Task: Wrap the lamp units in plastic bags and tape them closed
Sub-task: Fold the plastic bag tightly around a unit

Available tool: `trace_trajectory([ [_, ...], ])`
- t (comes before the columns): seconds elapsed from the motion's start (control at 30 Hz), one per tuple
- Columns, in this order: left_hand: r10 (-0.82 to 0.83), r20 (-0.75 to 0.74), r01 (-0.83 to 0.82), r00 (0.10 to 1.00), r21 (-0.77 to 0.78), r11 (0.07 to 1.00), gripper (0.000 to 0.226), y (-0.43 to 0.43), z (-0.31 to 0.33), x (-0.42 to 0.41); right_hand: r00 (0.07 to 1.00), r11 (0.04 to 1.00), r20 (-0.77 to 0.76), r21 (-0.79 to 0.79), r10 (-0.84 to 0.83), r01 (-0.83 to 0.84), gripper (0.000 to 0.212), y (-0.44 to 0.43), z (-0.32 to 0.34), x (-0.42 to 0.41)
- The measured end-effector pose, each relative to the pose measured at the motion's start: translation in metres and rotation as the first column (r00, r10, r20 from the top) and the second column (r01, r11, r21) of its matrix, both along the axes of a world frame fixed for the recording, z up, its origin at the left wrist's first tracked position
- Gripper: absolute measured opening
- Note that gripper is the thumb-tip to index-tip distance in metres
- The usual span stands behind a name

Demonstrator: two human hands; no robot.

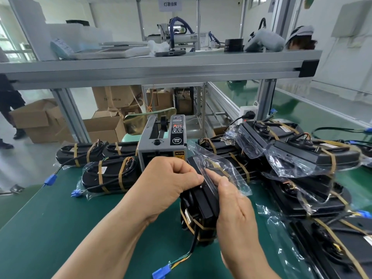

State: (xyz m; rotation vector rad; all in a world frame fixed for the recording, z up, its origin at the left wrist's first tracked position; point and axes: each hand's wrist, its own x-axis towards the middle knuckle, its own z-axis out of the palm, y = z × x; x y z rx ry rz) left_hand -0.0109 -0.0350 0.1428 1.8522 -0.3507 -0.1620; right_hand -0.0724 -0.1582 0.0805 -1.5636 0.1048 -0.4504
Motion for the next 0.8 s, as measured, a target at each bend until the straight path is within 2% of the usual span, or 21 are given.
trace_trajectory([
  [0.27,-0.014,0.0,0.014,1.0,-0.02,1.0,0.022,0.001,-0.004,0.002,1.0,1.0,-0.004,0.007,0.031,-0.031,0.047,0.0,0.003,-0.001],
  [0.47,-0.001,0.03,0.001,1.0,-0.003,1.0,0.016,0.001,-0.006,0.001,1.0,1.0,0.002,-0.012,0.029,-0.029,0.037,0.001,0.007,-0.003],
  [0.67,0.033,0.114,-0.038,0.993,0.042,0.998,0.013,0.002,-0.011,0.001,0.999,0.999,0.002,-0.015,0.036,-0.036,0.039,0.002,0.009,-0.004],
  [0.8,0.101,0.162,-0.102,0.982,-0.001,0.995,0.019,0.001,-0.017,0.001,0.999,0.999,-0.016,-0.003,0.042,-0.042,0.036,0.001,0.008,-0.003],
])
